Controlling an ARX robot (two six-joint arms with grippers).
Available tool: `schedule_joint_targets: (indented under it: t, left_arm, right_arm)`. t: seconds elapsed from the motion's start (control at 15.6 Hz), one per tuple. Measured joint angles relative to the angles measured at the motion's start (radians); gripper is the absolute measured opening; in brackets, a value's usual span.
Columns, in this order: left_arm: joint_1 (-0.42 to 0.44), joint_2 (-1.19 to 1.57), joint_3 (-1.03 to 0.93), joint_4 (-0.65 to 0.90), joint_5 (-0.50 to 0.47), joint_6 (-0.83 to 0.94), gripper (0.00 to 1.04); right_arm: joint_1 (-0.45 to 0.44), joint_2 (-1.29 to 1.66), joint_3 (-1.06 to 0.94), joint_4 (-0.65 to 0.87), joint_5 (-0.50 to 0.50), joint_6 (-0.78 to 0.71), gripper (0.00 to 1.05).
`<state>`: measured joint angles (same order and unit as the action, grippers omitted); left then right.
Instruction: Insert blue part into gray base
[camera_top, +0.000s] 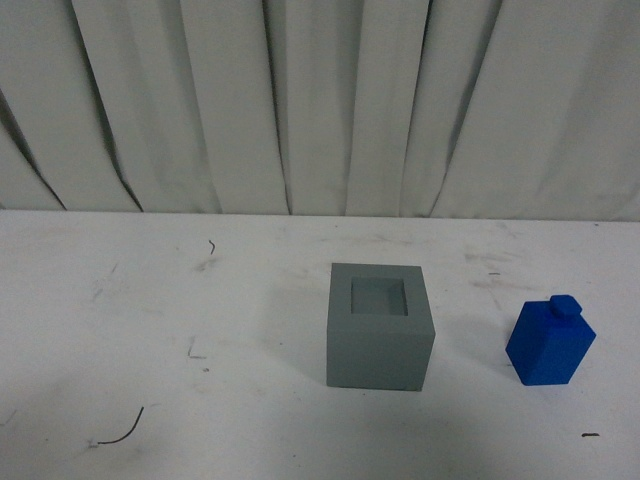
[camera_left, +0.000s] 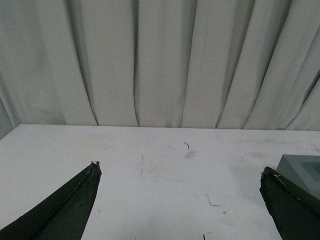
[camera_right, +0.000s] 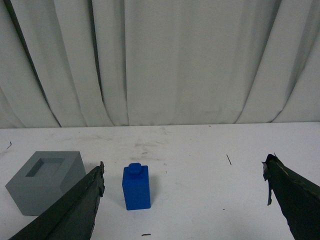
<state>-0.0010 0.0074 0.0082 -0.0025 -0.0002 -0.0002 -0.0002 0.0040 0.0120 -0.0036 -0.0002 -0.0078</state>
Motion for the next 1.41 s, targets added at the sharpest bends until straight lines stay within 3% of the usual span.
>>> schedule_joint_targets:
  t: [0.58, 0.7, 0.83, 1.02, 1.22, 1.41]
  left_arm:
    - [0.0, 0.0, 0.0, 0.0, 0.0, 0.0, 0.98]
    - [0.0, 0.0, 0.0, 0.0, 0.0, 0.0, 0.98]
    - [0.0, 0.0, 0.0, 0.0, 0.0, 0.0, 0.98]
    - [0.0, 0.0, 0.0, 0.0, 0.0, 0.0, 0.98]
    - [0.0, 0.0, 0.0, 0.0, 0.0, 0.0, 0.98]
    - [0.0, 0.0, 0.0, 0.0, 0.0, 0.0, 0.98]
  right_arm:
    - [-0.009, 0.013, 0.0, 0.032, -0.008, 0.0, 0.98]
    - [-0.088, 0.175, 0.001, 0.221, -0.079, 0.009, 0.98]
    - [-0.18, 0.497, 0.048, 0.538, -0.143, 0.029, 0.98]
    - [-0.195, 1.014, 0.283, 0.938, -0.157, 0.035, 0.98]
    - [-0.145, 1.381, 0.59, 0.891, -0.152, -0.013, 0.98]
    - [-0.099, 1.585, 0.915, 0.639, -0.216, -0.159, 0.98]
